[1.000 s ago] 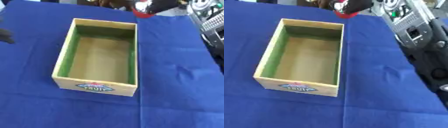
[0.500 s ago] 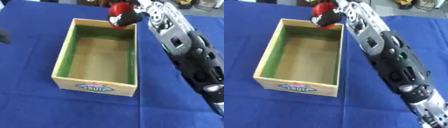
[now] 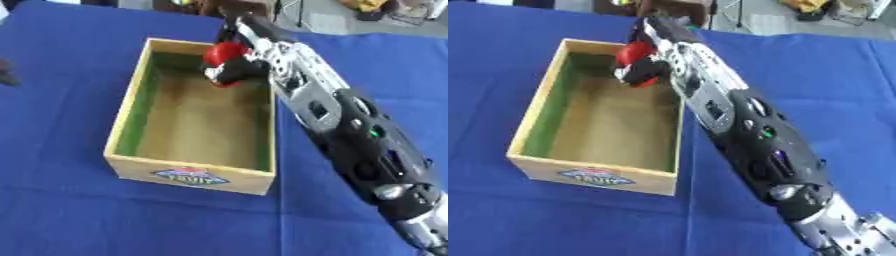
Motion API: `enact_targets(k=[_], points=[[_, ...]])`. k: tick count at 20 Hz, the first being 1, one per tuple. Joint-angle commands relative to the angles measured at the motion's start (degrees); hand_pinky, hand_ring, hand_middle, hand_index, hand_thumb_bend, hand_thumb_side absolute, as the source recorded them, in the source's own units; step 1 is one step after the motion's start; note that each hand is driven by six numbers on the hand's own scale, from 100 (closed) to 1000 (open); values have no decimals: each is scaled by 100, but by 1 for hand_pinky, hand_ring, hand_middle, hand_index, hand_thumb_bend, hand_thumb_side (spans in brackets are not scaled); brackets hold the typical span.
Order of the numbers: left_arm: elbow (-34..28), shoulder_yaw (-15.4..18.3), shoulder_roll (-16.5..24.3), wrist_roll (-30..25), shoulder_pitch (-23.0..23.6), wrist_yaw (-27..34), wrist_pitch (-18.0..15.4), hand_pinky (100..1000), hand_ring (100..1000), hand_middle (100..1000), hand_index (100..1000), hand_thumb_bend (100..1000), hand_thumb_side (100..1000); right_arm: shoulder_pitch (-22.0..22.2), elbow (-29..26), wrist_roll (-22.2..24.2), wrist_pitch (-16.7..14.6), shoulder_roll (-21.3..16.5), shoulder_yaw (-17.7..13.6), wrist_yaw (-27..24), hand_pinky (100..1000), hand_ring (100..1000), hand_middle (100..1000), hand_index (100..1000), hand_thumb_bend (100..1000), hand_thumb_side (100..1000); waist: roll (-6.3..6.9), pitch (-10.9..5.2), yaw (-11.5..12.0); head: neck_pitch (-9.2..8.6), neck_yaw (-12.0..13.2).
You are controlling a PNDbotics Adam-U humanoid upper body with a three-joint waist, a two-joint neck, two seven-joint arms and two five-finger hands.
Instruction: Pick up objects on the table and place them in the box.
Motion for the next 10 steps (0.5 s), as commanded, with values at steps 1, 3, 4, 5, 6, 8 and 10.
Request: enact_targets(k=[1, 3, 4, 5, 6, 8, 10], points=[[-99, -15, 51, 6, -80, 32, -53, 493, 551, 643, 849, 100, 905, -71, 57, 2, -96, 33, 35, 97, 246, 466, 516, 498, 100, 126, 32, -114, 21, -66, -23], [-99, -22, 52, 3, -101, 35, -85, 493, 551, 643, 849, 100, 905, -34, 116, 48, -166, 78, 110, 128, 247, 467, 517, 499, 100, 126, 28, -109, 28, -70, -30], [-99, -24, 52, 1, -105, 35, -96, 493, 551, 643, 849, 100, 905, -25, 137, 60, -190, 91, 126, 143, 247, 467, 517, 499, 100, 126, 28, -108, 29, -71, -31], [-99, -26, 53, -1, -108, 35, -103, 493, 551, 643, 849, 100, 905, -20, 151, 68, -207, 99, 132, 154, 248, 467, 517, 500, 100, 126, 27, -107, 30, -73, -32], [-99, -26, 55, -2, -111, 35, -108, 493, 551, 643, 849, 100, 904, -15, 165, 76, -221, 107, 137, 162, 254, 470, 521, 507, 100, 126, 26, -106, 31, -77, -31], [-99, -27, 53, 0, -115, 38, -110, 493, 551, 642, 848, 100, 904, -9, 191, 104, -253, 114, 156, 186, 281, 484, 536, 533, 100, 127, 21, -106, 27, -75, -24], [-99, -29, 53, -2, -115, 39, -107, 493, 550, 642, 848, 100, 904, -3, 191, 162, -301, 106, 178, 206, 382, 538, 576, 588, 100, 172, 18, -109, 18, -74, -15]])
